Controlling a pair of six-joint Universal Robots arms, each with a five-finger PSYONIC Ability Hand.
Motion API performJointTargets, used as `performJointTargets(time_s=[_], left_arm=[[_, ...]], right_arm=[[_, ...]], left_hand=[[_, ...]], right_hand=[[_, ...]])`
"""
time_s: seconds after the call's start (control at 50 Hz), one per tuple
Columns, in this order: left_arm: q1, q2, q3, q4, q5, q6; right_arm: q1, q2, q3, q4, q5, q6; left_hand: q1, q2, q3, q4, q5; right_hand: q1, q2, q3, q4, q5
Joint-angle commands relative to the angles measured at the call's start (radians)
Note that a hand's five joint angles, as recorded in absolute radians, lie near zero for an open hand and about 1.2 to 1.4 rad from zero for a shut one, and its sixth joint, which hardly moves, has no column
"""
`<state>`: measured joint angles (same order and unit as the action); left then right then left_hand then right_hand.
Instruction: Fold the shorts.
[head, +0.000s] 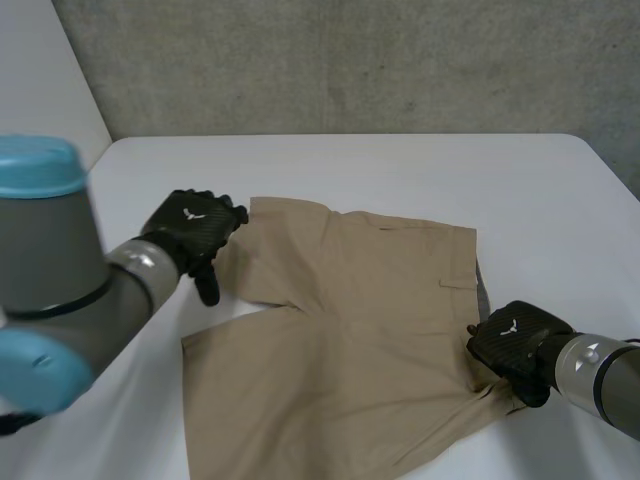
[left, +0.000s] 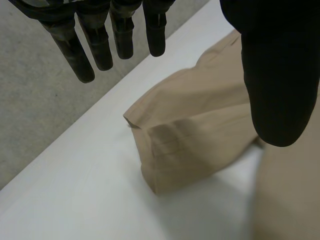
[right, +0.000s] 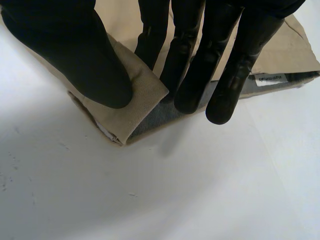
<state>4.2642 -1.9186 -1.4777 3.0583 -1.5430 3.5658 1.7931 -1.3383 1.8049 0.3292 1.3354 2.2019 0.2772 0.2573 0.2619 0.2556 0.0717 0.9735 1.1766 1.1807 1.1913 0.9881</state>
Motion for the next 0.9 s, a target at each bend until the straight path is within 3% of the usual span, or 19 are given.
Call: performJointTargets(time_s=[0.02,0.12,0.2,0.22,0.24,0.28,0.42,0.62,0.64,0.74,0.9], left_arm=[[0.002,-0.344,0.258,0.033,-0.002,0.074],[0.008,-0.439,0.338,0.036,-0.003,0.102],[0.034,-0.484,0.355,0.037,-0.003,0.110],[0.036,-0.487,0.353,0.037,-0.009,0.110],[0.037,-0.487,0.352,0.037,-0.014,0.110],[0.037,-0.479,0.341,0.040,-0.034,0.111],[0.048,-0.429,0.288,0.050,-0.182,0.119],[0.075,-0.415,0.220,0.091,-0.184,0.186],[0.074,-0.415,0.220,0.096,-0.186,0.189],[0.068,-0.404,0.211,0.099,-0.187,0.191],[0.060,-0.229,0.119,0.096,-0.183,0.179]], right_arm=[[0.000,0.018,0.004,-0.022,0.002,0.004],[0.000,0.021,0.005,-0.039,0.004,0.004],[-0.001,0.021,0.005,-0.055,0.004,0.004],[-0.003,0.021,0.004,-0.059,0.004,0.004],[-0.004,0.021,0.004,-0.062,0.004,0.004],[-0.006,0.021,0.002,-0.065,0.004,0.004],[-0.001,0.021,0.004,-0.065,0.007,0.006],[0.034,0.037,0.001,-0.065,0.008,0.058],[0.040,0.037,0.002,-0.065,0.008,0.064],[0.048,0.037,0.002,-0.065,0.008,0.081],[0.054,0.033,-0.018,-0.096,0.005,0.168]], left_hand=[[-0.008,0.012,0.007,0.014,0.023],[0.106,0.126,0.122,0.128,0.137],[0.566,0.586,0.582,0.588,0.597],[0.846,0.866,0.862,0.868,0.877],[0.977,0.997,0.993,0.999,1.008],[1.119,1.139,1.134,1.140,1.150],[1.119,1.139,1.134,1.141,1.150],[1.017,1.037,1.032,1.039,1.048],[0.976,0.996,0.991,0.998,1.007],[0.193,0.213,0.209,0.215,0.224],[0.098,0.118,0.113,0.119,0.129]], right_hand=[[0.423,0.220,0.216,0.205,0.234],[0.423,0.220,0.216,0.205,0.234],[0.423,0.220,0.216,0.205,0.234],[0.423,0.220,0.216,0.205,0.234],[0.423,0.220,0.216,0.205,0.234],[0.423,0.220,0.216,0.205,0.234],[0.423,0.220,0.216,0.205,0.234],[0.423,0.220,0.216,0.205,0.234],[0.423,0.220,0.216,0.205,0.234],[0.423,0.220,0.216,0.205,0.234],[0.423,0.220,0.216,0.205,0.234]])
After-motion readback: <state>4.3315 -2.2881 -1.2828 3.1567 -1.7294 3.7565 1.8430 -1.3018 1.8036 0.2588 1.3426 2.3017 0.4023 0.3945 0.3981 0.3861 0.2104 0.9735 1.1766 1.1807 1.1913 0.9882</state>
